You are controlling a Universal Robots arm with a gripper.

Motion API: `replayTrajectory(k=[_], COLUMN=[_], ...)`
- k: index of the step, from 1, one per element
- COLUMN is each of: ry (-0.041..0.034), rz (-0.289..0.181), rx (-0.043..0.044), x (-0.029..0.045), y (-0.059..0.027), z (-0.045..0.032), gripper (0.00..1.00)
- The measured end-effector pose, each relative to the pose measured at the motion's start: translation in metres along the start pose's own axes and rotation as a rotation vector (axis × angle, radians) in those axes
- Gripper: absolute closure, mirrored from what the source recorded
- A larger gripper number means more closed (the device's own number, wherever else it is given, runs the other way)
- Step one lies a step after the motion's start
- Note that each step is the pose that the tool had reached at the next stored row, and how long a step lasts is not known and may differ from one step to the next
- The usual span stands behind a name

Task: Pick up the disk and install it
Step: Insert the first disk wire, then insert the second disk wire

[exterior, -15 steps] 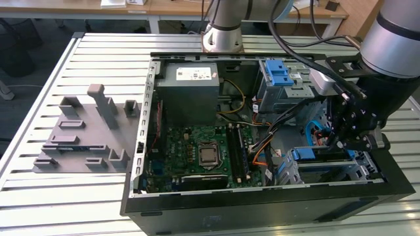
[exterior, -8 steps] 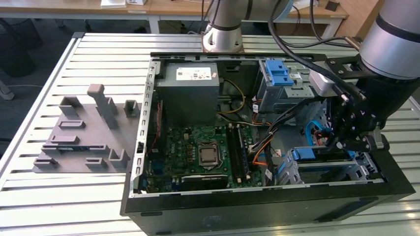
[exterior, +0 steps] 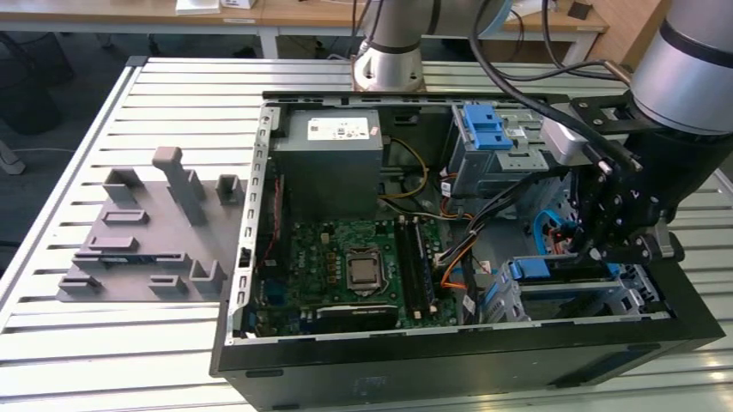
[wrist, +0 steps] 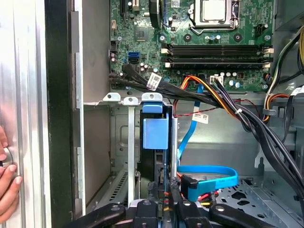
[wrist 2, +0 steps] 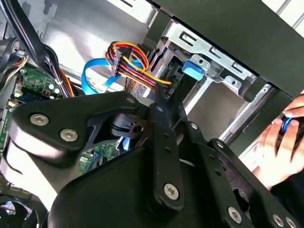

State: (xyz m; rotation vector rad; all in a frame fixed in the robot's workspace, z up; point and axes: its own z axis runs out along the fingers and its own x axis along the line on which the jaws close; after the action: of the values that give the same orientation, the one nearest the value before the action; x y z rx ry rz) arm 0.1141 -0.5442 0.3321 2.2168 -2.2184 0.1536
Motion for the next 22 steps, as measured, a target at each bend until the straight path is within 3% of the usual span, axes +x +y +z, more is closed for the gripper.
replayTrajectory(k=[4, 7, 22], ry=[0.0001, -0.0001, 0.0003], rz=[0.0, 0.0, 0.0], rx=[-0.0004, -0.0008, -0.0008], x=[0.0001, 0.0001, 0.0003], y=[-0.0002, -0.0003, -0.0004], z=[-0.0021, -0.0026, -0.0046], gripper=[0.78, 0.89, 0.89])
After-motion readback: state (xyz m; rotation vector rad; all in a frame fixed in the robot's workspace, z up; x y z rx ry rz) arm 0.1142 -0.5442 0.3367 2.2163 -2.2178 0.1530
